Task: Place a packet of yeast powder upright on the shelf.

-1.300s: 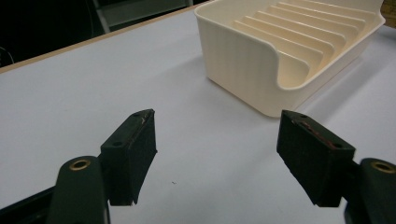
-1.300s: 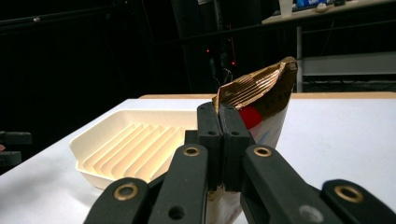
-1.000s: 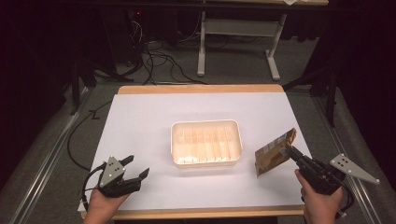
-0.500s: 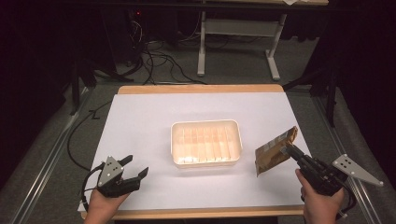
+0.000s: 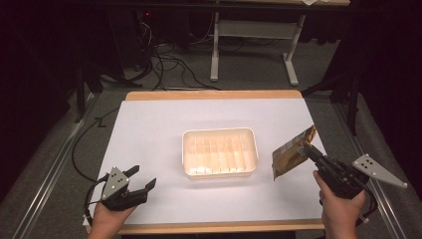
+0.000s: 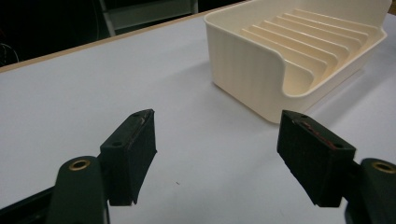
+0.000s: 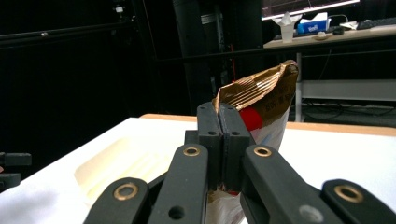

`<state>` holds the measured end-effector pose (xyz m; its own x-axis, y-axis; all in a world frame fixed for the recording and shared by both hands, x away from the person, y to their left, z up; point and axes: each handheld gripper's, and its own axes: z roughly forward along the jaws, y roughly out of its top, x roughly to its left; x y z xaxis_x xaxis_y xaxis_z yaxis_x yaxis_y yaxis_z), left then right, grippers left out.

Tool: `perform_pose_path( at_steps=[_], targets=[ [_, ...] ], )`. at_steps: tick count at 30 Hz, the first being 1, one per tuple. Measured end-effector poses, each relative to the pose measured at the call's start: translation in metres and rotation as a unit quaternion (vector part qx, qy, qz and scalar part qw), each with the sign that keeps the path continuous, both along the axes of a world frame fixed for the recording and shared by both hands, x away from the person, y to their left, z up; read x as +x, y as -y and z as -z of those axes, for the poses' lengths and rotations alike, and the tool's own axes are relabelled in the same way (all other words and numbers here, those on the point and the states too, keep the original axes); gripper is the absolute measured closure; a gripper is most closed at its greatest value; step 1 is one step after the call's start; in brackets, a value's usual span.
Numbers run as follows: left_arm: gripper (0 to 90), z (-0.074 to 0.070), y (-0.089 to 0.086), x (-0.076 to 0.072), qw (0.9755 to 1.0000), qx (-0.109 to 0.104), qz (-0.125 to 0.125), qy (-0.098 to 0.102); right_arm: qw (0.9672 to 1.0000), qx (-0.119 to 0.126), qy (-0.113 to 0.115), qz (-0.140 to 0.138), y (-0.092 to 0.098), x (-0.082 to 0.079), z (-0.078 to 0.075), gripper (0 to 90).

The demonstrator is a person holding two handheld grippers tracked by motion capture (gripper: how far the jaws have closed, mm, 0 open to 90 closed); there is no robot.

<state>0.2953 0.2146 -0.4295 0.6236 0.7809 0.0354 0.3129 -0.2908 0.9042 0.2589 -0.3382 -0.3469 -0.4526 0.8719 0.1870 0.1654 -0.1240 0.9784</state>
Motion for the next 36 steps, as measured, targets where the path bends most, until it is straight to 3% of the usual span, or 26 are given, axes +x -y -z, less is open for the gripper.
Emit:
perform_pose_path(
  at_steps=[10,19,36],
  targets=[
    [28.5,0.000,0.000,0.000,1.0000,-0.001,0.000,0.001,0.9997,0.001,0.024,-0.008,-0.013,0.003,-0.023,90.0],
    [28.2,0.000,0.001,0.000,1.0000,0.003,0.004,-0.003,0.9986,0.008,0.042,-0.032,-0.029,0.004,-0.042,90.0],
    [28.0,-0.001,0.001,-0.001,1.0000,0.001,0.004,0.002,0.9968,0.011,0.035,-0.071,-0.076,0.025,-0.040,90.0]
  ],
)
